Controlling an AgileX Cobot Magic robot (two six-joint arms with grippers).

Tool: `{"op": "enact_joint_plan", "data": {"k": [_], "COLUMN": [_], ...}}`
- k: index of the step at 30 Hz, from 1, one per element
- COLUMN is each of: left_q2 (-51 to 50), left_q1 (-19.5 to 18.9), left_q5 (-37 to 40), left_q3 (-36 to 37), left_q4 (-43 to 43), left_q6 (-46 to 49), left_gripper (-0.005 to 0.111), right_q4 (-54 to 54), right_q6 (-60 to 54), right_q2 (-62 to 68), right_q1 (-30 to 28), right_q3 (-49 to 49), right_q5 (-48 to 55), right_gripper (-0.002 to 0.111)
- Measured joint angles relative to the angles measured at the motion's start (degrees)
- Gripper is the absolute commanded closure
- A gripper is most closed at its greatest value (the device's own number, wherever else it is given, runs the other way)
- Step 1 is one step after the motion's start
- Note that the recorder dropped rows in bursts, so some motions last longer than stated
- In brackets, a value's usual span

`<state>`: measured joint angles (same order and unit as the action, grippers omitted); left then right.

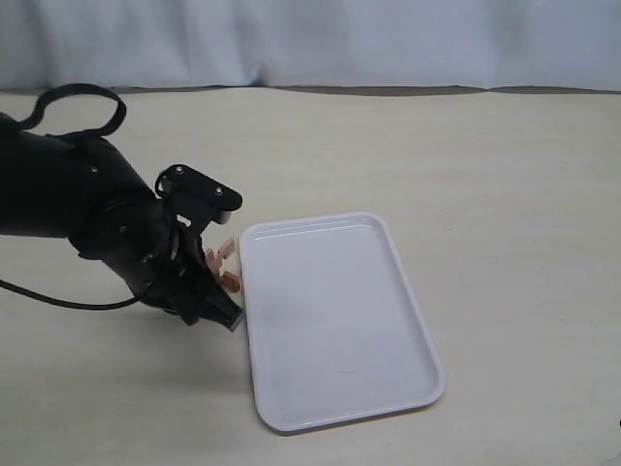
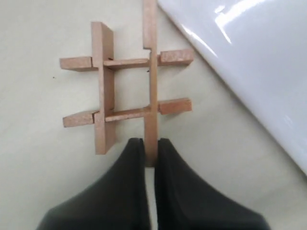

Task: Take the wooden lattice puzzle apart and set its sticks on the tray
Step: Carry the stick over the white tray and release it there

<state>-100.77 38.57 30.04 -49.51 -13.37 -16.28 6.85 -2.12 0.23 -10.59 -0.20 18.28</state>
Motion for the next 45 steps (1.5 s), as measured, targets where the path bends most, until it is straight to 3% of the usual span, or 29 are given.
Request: {"op": "enact_joint_plan", "data": {"k": [8, 11, 16, 26, 31, 34, 42, 45], "left_q2": [6.3, 7.7, 6.1, -12.2, -16.0, -16.6, -17.1, -17.1], "left_q1": [0.0, 0.4, 4.7, 7.3, 8.4, 8.7, 8.7, 8.7], "left_q5": [-0.8, -6.1, -14.3, -5.9, -5.4, -5.4, -5.6, -5.6], "left_q3": [0.0, 0.0, -0.7, -16.5, -21.8, -22.6, -22.9, -22.9], "left_q4": [2.5, 8.1, 15.3, 18.8, 18.7, 18.2, 16.9, 16.9], "left_q6": [0.0, 1.3, 9.3, 11.6, 11.9, 12.1, 12.1, 12.1], "left_gripper": [0.107, 0.107, 0.107, 0.107, 0.106, 0.099, 0.062, 0.055], "right_q4": [0.0, 0.0, 0.0, 0.0, 0.0, 0.0, 0.0, 0.0], "right_q6": [0.0, 0.0, 0.0, 0.0, 0.0, 0.0, 0.0, 0.0], "right_q2": [0.0, 0.0, 0.0, 0.0, 0.0, 0.0, 0.0, 0.0], "right_q1": [0.0, 0.0, 0.0, 0.0, 0.0, 0.0, 0.0, 0.0], "right_q3": [0.0, 0.0, 0.0, 0.0, 0.0, 0.0, 0.0, 0.0], "right_q5": [0.0, 0.0, 0.0, 0.0, 0.0, 0.0, 0.0, 0.0], "right_gripper": [0.104, 0.104, 0.104, 0.104, 0.104, 0.104, 0.104, 0.104]}}
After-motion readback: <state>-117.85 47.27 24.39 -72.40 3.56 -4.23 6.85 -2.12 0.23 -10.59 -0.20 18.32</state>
